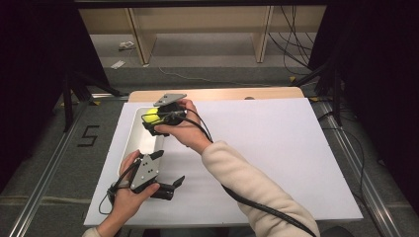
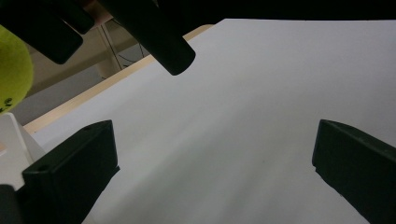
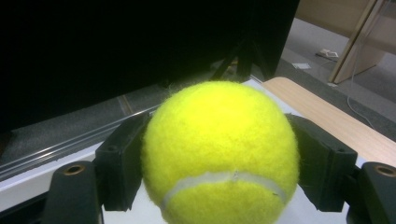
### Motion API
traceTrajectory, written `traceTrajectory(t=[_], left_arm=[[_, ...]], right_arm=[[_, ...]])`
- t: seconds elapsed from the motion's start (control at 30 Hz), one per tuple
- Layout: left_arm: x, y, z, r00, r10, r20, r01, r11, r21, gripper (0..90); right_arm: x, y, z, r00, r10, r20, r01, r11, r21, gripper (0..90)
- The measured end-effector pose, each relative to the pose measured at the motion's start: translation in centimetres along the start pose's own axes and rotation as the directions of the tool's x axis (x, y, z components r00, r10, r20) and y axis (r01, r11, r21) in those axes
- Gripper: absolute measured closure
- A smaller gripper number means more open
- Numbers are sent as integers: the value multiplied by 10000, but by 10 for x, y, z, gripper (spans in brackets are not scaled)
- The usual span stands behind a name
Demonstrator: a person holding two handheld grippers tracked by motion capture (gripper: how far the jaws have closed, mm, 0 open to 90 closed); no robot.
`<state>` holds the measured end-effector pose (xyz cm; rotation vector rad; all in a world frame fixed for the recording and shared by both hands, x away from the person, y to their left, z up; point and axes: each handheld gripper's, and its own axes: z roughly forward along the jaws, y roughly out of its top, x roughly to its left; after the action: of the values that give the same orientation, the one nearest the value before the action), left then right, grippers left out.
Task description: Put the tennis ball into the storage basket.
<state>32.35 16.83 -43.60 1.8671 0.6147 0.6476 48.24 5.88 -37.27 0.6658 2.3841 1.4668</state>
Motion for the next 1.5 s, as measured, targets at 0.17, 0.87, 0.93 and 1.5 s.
traceTrajectory(t=[0.17,0.87,0.93,1.5], left_arm=[[0,0,0,10000,9,-4,-9,10000,-7,0],[0,0,-1,10000,-13,-14,13,10000,-5,0],[0,0,-1,10000,-14,-21,14,10000,-6,0],[0,0,0,10000,-5,-13,5,10000,-11,0]], right_arm=[[1,1,3,10000,-16,-21,16,10000,22,271],[5,4,13,9999,-32,-121,33,9999,115,270],[6,5,14,9999,-16,-142,17,9999,113,270],[10,9,23,9998,-118,-178,120,9999,72,270]])
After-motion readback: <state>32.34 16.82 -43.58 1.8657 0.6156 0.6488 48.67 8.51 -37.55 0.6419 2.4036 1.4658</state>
